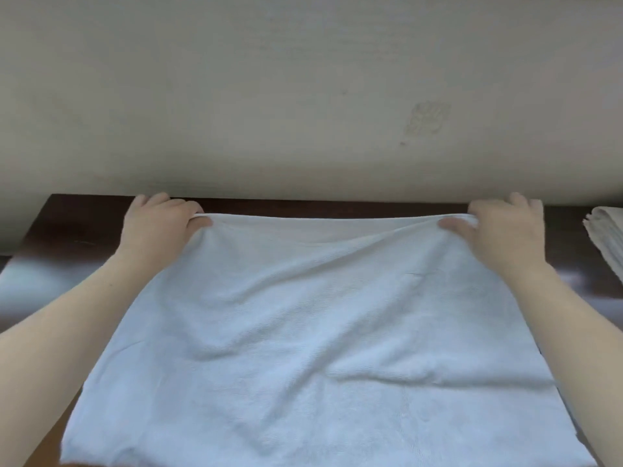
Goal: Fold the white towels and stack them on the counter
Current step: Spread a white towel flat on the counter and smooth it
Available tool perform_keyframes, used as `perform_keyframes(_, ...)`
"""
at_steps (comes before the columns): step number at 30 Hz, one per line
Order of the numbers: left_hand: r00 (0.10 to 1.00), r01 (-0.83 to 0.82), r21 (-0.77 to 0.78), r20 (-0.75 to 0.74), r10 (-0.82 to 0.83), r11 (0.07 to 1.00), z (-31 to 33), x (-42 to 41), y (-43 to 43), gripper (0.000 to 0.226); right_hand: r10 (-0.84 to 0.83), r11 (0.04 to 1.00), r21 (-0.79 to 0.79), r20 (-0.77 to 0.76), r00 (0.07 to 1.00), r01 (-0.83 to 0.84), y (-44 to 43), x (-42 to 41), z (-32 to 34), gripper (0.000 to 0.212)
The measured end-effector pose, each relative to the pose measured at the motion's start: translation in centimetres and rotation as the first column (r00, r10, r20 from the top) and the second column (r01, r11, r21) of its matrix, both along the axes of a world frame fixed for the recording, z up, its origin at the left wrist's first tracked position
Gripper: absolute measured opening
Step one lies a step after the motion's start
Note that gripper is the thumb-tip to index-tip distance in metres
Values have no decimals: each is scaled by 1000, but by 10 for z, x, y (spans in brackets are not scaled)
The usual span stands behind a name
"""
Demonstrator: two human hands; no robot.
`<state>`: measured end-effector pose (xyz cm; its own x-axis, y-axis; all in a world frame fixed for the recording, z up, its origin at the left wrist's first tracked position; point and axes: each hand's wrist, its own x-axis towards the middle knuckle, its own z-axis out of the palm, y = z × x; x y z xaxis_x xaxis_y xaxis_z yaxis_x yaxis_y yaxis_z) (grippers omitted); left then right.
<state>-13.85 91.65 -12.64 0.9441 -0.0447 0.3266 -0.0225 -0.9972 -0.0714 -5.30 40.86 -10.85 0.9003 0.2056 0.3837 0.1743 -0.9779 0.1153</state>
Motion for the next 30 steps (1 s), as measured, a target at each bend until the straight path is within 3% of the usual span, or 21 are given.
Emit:
perform_keyframes(4,994,-107,-84,-38,104,991,-27,1,-4,23,-59,997,-53,-62,996,56,20,-1,-28,54)
perform_keyframes(9,975,-223,-218,-48,217,950,-33,-11,0,34,-188,977,63,-196,962,204,32,-14,-41,37)
perform_keyframes(12,995,-104,-254,-22,102,962,-28,-19,12,24,-143,984,80,-182,973,160,25,-27,-42,41)
perform_keyframes(15,984,-30,-254,-176,-16,967,-32,-18,27,23,-112,992,32,-186,976,120,9,-30,-42,25)
perform_keyframes(18,964,-89,-322,-267,0,943,-32,-10,34,30,-135,984,87,-218,967,157,0,-29,-35,21)
perform_keyframes(23,934,-199,-349,-351,70,916,-21,3,42,13,-70,981,157,-274,959,117,-19,-26,-16,15)
perform_keyframes(27,979,-180,-382,-156,128,906,-9,1,55,15,-88,939,300,-267,960,169,-27,-15,6,24)
perform_keyframes(30,963,-267,-464,-99,250,845,-13,-4,53,14,-119,944,274,-239,964,185,-17,-2,5,36)
